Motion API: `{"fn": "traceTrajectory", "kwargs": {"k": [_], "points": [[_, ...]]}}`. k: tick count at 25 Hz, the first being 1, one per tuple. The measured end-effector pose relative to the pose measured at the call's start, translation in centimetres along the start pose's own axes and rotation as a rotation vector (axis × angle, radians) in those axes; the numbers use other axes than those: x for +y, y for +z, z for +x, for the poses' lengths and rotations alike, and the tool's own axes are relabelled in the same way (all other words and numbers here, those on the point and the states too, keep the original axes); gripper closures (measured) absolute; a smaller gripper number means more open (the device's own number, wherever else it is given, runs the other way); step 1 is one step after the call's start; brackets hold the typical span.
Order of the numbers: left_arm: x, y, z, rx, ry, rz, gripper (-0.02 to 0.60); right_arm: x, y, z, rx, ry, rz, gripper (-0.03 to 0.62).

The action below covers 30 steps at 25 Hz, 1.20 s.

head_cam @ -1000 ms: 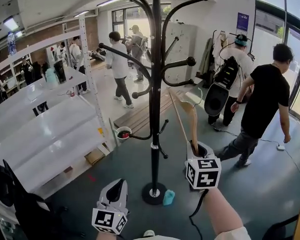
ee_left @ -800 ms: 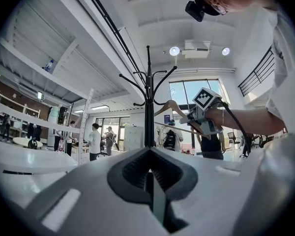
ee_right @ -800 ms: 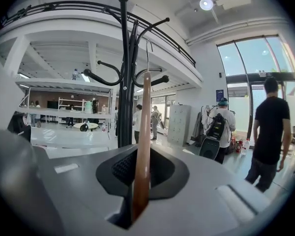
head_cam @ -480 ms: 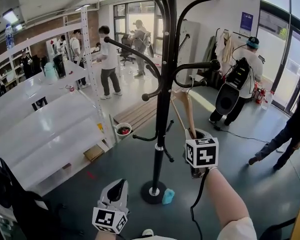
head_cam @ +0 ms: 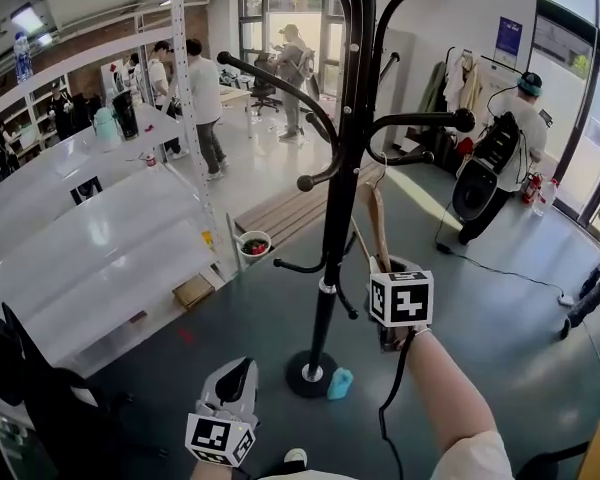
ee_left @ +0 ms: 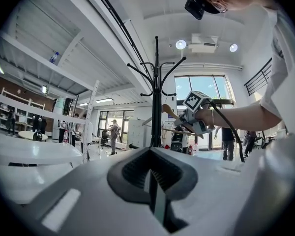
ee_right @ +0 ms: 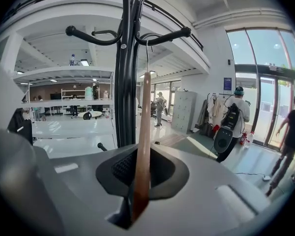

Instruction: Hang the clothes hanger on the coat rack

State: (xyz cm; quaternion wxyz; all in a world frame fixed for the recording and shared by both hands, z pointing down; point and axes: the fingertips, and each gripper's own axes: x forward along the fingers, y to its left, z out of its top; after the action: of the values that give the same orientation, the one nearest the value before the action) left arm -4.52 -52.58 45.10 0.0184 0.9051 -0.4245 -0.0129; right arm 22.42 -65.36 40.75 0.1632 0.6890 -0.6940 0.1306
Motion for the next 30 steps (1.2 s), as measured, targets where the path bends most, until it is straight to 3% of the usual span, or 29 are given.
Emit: {"fn": "traceTrajectory", "kwargs": {"k": [5,10,15,17,19,25,30], "points": [[0.2,-0.5,-0.3,0.009,0.014,0.001,0.581,0.5,0.4,-0.1,-0.053,0.022,0.03,0.526],[0.2,0.1,0.0,-0.007,0.014,0.006,0.581,1.0,2.3,-1.6,-0.176,0.025,-0.032,0.296],[-1.3,1.5,0.2,-0.025,-0.009,0.018,0.581,0.7,5.0,-6.1,-0.325,0.044,-0.002,0.229],[-2.4,2.1,0.1,-0.034,-0.018,0.028,0.581,0.0,6.3,-8.9,-0.403,0.049,0.033,0.235],[-3.4,2.7,0.1,-0.046,-0.027,0.039,0.581,-0.6,6.8,-11.6,-0.464,0.048,0.051,0.29],[-6.7,5.0,-0.4,-0.091,-0.059,0.022,0.581,-1.3,4.1,-18.3,-0.6,-0.034,-0.037,0.556],[-10.1,6.7,-2.1,-0.121,-0.057,0.048,0.581,-0.6,-1.4,-22.0,-0.577,-0.001,-0.032,0.568]]}}
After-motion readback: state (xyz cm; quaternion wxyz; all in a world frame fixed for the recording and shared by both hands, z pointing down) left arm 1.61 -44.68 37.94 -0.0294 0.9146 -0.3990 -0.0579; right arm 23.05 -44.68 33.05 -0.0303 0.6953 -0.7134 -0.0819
